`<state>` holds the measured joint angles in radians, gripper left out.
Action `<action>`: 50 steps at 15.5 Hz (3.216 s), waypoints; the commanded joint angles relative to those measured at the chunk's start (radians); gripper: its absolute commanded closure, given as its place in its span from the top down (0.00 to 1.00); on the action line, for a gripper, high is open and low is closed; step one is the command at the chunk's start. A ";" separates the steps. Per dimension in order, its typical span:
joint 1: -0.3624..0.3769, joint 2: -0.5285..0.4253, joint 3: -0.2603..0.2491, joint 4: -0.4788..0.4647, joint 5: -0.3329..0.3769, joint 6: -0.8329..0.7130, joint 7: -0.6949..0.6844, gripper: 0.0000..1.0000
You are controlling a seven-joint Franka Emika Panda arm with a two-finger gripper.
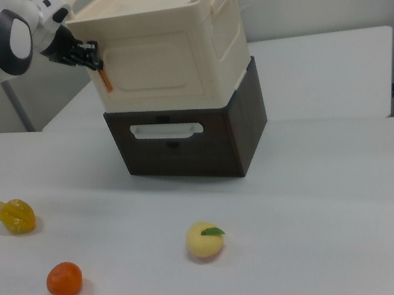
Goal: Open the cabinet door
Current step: 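Close the gripper on the orange handle strip of the door, then pull the handle outward, swinging the door open on its hinge, then push the door further open, sweeping it around its hinge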
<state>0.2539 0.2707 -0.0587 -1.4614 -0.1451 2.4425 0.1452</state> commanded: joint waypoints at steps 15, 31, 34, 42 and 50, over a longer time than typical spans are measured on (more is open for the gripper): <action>0.005 -0.114 -0.007 -0.011 0.001 -0.359 0.005 0.65; 0.014 -0.125 -0.004 0.084 0.036 -0.243 0.008 0.90; 0.011 -0.093 0.013 0.084 0.022 -0.189 0.007 0.91; 0.002 -0.113 0.004 0.064 0.025 -0.379 -0.007 0.95; -0.008 -0.162 -0.006 0.064 0.036 -0.589 -0.016 0.99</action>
<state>0.2505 0.1401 -0.0554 -1.3868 -0.1245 1.9514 0.1468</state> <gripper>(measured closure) 0.013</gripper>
